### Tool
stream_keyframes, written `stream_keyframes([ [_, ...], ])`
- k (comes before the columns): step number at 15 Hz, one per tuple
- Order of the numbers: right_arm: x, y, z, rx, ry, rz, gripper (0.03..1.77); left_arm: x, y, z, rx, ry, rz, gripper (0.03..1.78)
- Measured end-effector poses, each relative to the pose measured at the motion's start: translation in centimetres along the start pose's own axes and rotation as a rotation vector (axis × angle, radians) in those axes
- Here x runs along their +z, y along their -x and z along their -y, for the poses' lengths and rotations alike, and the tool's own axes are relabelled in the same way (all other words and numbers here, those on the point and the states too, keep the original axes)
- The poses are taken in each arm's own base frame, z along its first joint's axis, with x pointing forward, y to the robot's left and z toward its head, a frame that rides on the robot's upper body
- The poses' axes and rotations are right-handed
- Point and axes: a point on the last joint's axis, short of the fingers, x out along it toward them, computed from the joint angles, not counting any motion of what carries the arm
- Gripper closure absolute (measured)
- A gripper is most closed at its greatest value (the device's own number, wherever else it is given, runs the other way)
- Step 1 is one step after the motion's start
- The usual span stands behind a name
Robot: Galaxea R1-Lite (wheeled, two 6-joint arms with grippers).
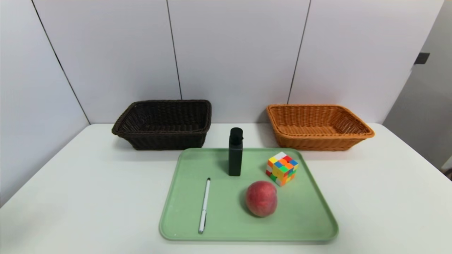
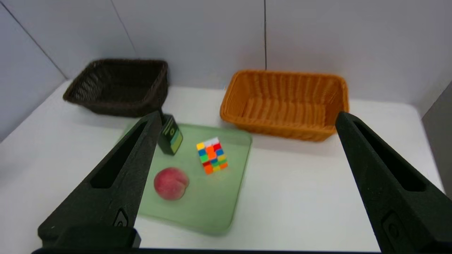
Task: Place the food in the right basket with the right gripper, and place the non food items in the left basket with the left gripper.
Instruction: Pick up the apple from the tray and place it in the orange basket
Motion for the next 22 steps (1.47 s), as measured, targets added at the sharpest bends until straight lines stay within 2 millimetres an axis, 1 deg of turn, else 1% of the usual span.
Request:
stream_keyframes([
  [1, 0.4, -1.6, 0.0, 0.012, -0.018, -0.099, 0.10, 0.5, -1.5, 0.0, -0.012, 0.002, -0.037, 0.12],
  [3, 0.4, -5.1, -0.8, 0.045, -0.058, -0.306, 0.10, 0.6, -4.2, 0.0, -0.034, 0.006, -0.124, 0.12],
  [5, -0.3, -8.5, -2.4, 0.055, -0.098, -0.482, 0.10, 0.4, -6.4, 0.3, -0.063, 0.011, -0.191, 0.12],
  [8, -2.1, -13.3, -5.5, 0.073, -0.121, -0.662, 0.10, -0.3, -8.3, 1.4, -0.085, 0.050, -0.279, 0.12],
  [10, -3.6, -15.9, -7.5, 0.062, -0.113, -0.749, 0.10, -0.8, -9.3, 2.4, -0.074, 0.101, -0.323, 0.12],
  [12, -5.5, -18.1, -9.7, 0.018, -0.094, -0.829, 0.10, -1.4, -9.8, 2.8, -0.083, 0.101, -0.356, 0.12],
  [15, -8.0, -20.4, -12.2, -0.007, -0.057, -0.917, 0.10, -2.2, -10.2, 3.2, -0.102, 0.087, -0.391, 0.12],
  [18, -10.0, -22.6, -14.0, -0.057, -0.042, -0.961, 0.10, -2.5, -10.4, 3.3, -0.108, 0.076, -0.402, 0.12],
  [22, -12.6, -25.1, -15.3, -0.094, -0.018, -1.026, 0.10, -2.6, -10.6, 3.5, -0.136, 0.018, -0.383, 0.12],
])
